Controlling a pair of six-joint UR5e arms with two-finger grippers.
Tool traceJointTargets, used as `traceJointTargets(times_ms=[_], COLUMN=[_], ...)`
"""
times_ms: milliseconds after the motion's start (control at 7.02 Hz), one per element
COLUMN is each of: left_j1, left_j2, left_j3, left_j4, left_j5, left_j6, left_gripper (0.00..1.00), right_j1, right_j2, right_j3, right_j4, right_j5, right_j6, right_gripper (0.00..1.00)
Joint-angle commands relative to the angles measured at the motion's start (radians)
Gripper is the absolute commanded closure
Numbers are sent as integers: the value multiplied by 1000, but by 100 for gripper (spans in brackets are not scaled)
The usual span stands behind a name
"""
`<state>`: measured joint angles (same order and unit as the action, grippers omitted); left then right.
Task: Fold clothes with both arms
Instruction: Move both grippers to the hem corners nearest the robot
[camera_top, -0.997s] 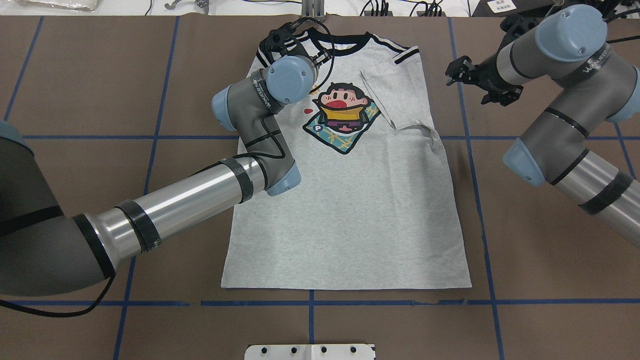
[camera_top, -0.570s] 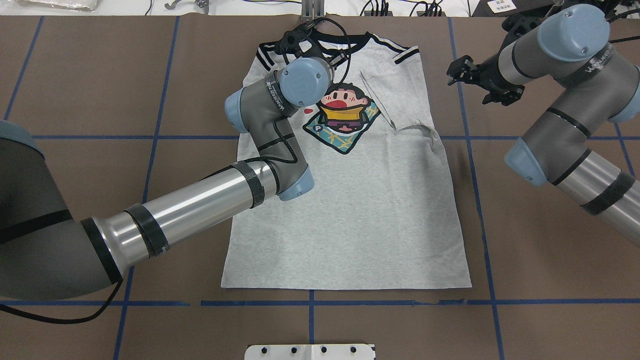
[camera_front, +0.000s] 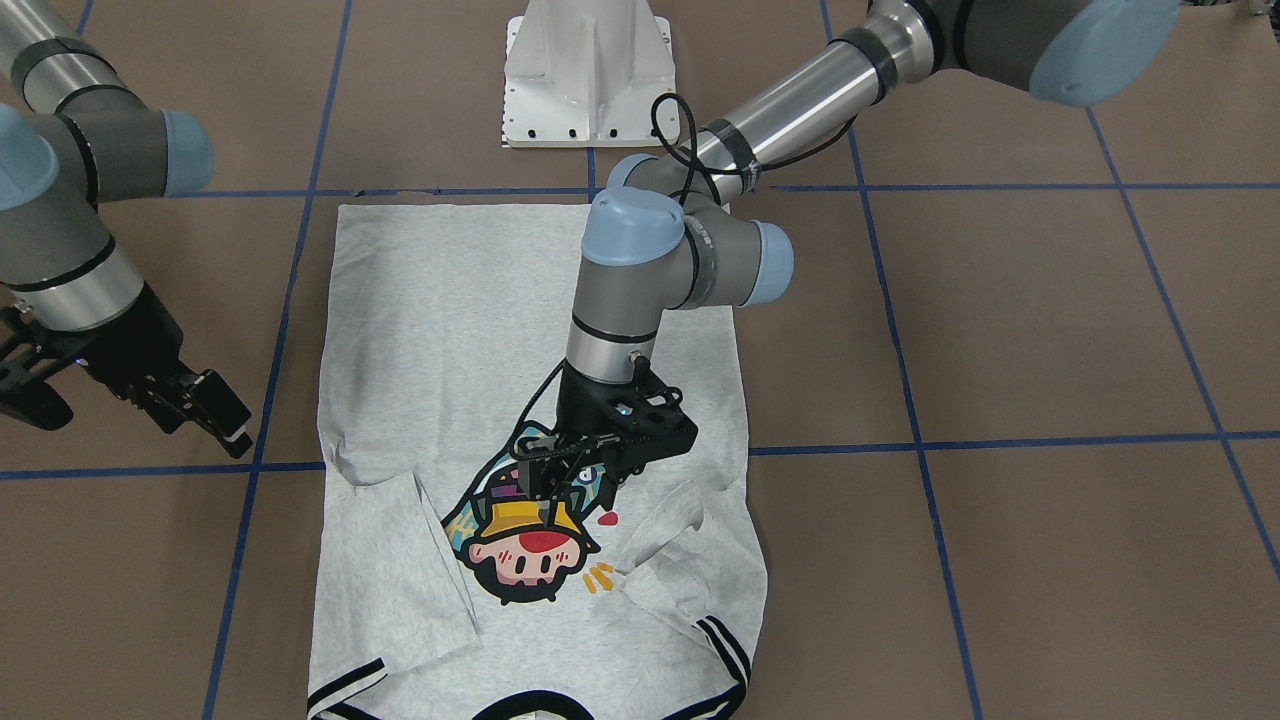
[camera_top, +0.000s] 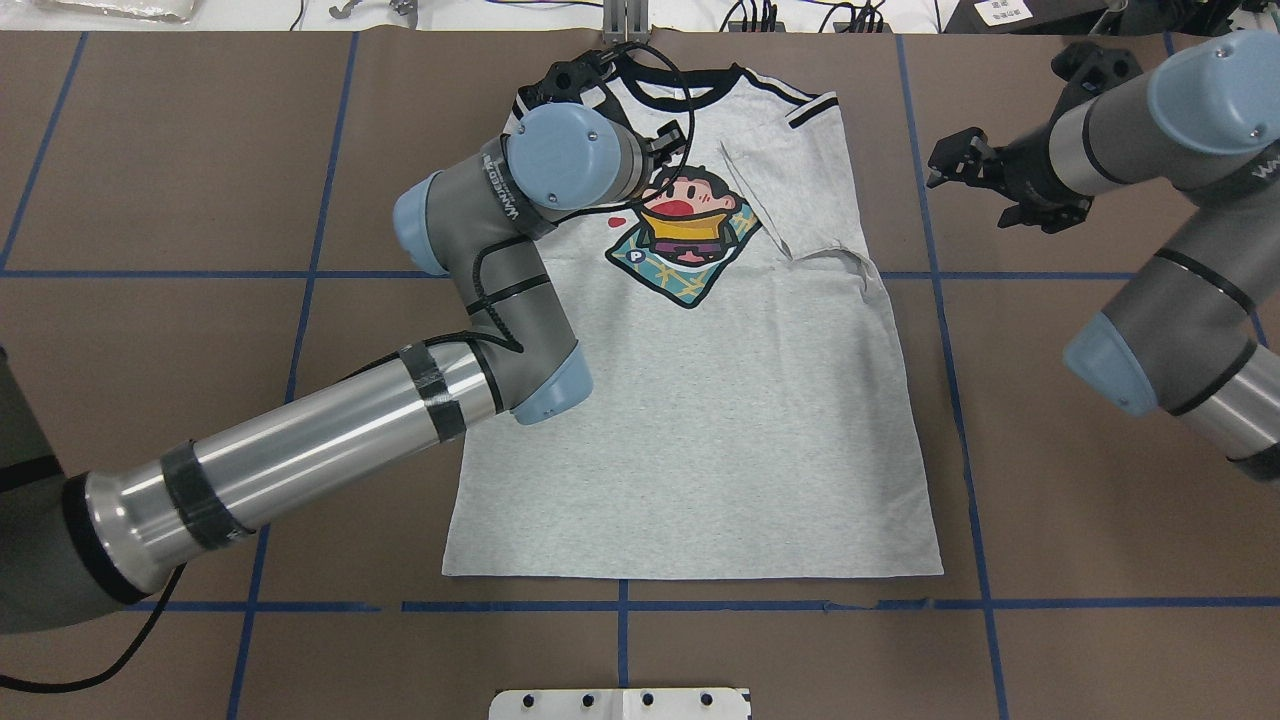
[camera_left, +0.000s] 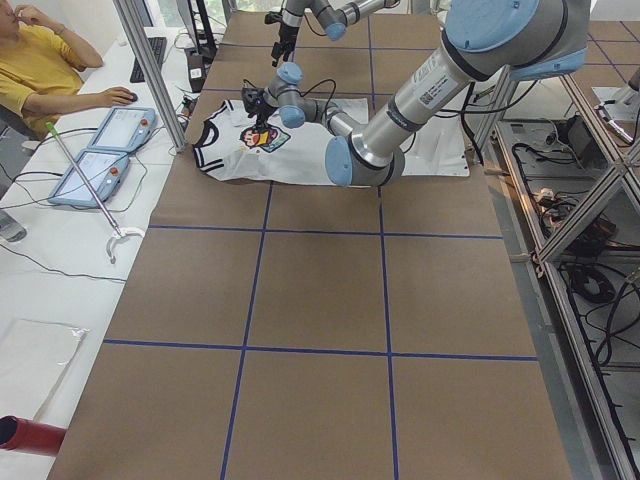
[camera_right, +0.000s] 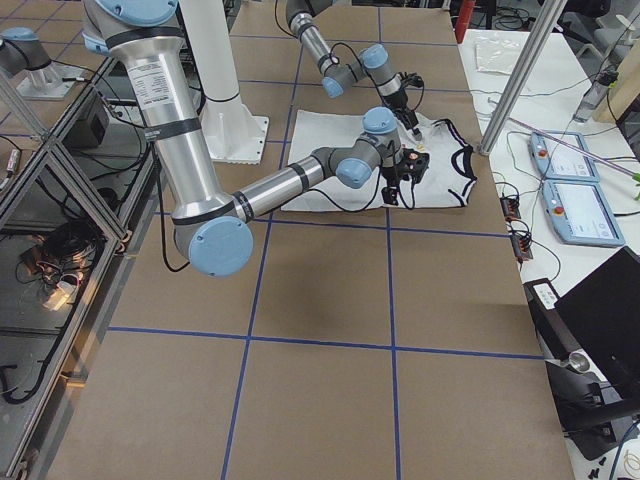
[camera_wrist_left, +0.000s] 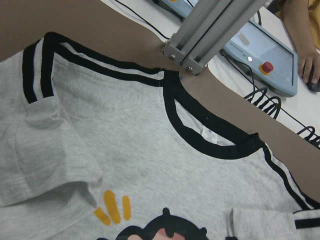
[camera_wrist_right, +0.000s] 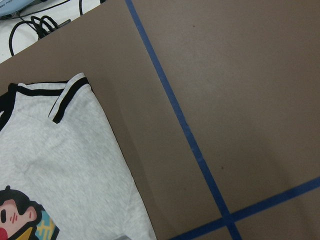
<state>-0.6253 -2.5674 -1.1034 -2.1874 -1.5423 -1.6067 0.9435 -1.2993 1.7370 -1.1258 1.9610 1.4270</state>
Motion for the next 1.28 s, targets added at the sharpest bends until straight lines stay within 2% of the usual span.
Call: traceJointTargets(times_ms=[0,285,427,712,855,997,1140], left_j1=[-10,-20,-24,-25,-25,-25,-24], left_j2=[137,318,390,433,458,463,464], left_j3=[-244,-543,-626,-687,-688,-688,-684], left_j4=[86,159,160,158,153,150,149], left_j5=[-100,-130,-181,-205,-206,-205,-202], left_j6=[46,184,207,208,206,208,206], left_gripper=[29,29,29,28,27,27,27], right_j1=[-66,-225,-286,-504,-637,-725,-758], right_j2=[-83,-167,-213,-306,-311,-311,-331], right_j3=[110,229,277,381,447,490,487], right_j4=[0,-2,-2,-18,-139,-240,-249], right_j5=[-8,-141,-181,-392,-516,-590,-593], right_j6=[132,264,320,505,597,662,728], right_gripper=[0,0,1,2,2,5,9])
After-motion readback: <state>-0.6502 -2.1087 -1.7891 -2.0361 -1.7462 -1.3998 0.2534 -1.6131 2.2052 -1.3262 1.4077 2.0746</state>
